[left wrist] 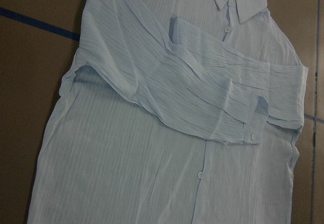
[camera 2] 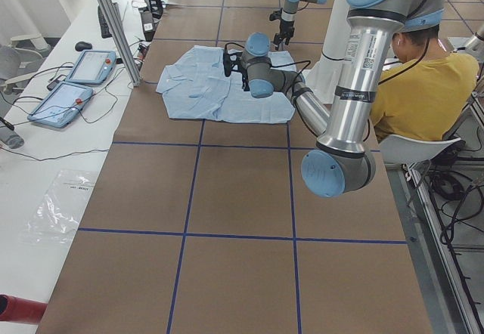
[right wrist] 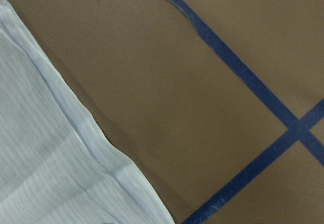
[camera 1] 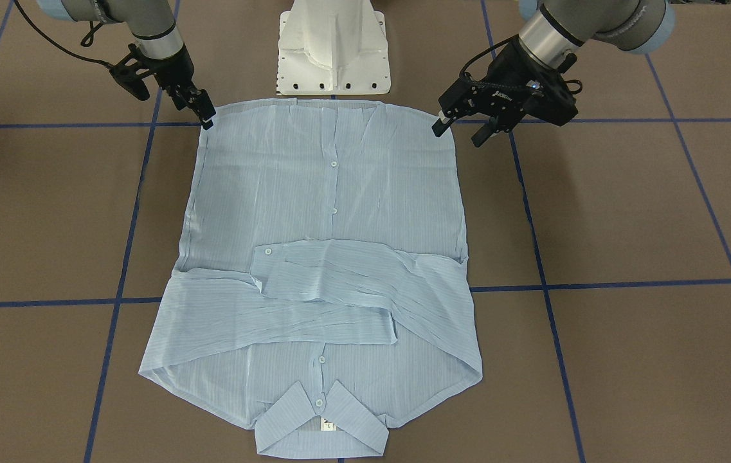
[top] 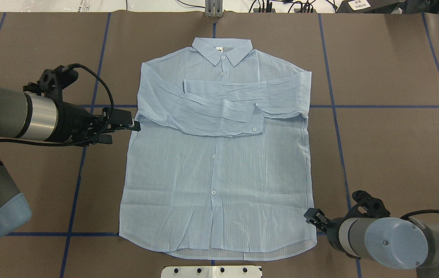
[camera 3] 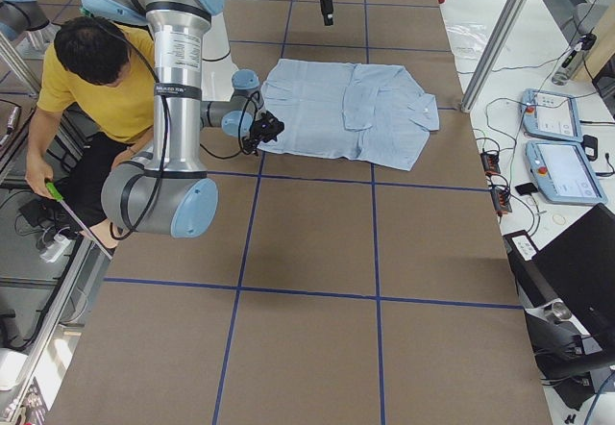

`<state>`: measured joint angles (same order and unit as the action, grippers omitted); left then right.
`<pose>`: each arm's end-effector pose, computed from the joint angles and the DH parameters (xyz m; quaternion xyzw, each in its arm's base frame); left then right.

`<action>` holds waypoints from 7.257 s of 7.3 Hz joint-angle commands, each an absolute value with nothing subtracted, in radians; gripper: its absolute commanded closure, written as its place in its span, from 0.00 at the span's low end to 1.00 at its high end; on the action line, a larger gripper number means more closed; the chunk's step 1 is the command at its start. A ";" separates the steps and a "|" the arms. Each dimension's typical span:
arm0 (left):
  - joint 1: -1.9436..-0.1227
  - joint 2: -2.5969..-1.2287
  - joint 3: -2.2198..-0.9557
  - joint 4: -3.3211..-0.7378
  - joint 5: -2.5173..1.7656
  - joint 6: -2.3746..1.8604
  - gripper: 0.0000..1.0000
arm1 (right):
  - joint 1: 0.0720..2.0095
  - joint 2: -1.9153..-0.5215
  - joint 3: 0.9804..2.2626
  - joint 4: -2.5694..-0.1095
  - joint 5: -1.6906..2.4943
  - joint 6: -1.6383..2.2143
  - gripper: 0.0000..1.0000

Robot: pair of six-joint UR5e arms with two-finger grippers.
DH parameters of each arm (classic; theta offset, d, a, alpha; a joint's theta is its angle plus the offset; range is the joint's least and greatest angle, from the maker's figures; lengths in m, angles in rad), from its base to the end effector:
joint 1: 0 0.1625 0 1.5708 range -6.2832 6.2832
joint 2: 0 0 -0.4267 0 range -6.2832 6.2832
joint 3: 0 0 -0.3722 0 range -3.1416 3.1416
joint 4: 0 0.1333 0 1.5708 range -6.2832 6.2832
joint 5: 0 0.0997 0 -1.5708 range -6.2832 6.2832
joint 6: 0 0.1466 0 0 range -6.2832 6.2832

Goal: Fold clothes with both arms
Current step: 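Move both grippers to the shirt hem corners nearest the robot, then grasp both hem corners with the left and right grippers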

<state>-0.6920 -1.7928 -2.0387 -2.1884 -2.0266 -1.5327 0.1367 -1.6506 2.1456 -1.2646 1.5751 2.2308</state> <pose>0.3673 -0.3937 0.2798 0.0440 0.6174 -0.1182 0.7764 -0.4457 -0.1952 0.4414 -0.1028 -0.3762 0.3564 0.8491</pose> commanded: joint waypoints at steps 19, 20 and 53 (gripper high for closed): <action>-0.337 -1.649 -2.074 -2.135 -1.810 -1.724 0.01 | 0.130 -1.611 2.155 -1.295 1.612 2.270 1.00; -0.278 -1.610 -2.072 -2.131 -1.795 -1.756 0.03 | 0.130 -1.611 2.157 -1.295 1.609 2.276 1.00; -0.143 -1.623 -2.060 -1.939 -1.557 -1.825 0.48 | 0.153 -1.631 2.200 -1.310 1.609 2.275 1.00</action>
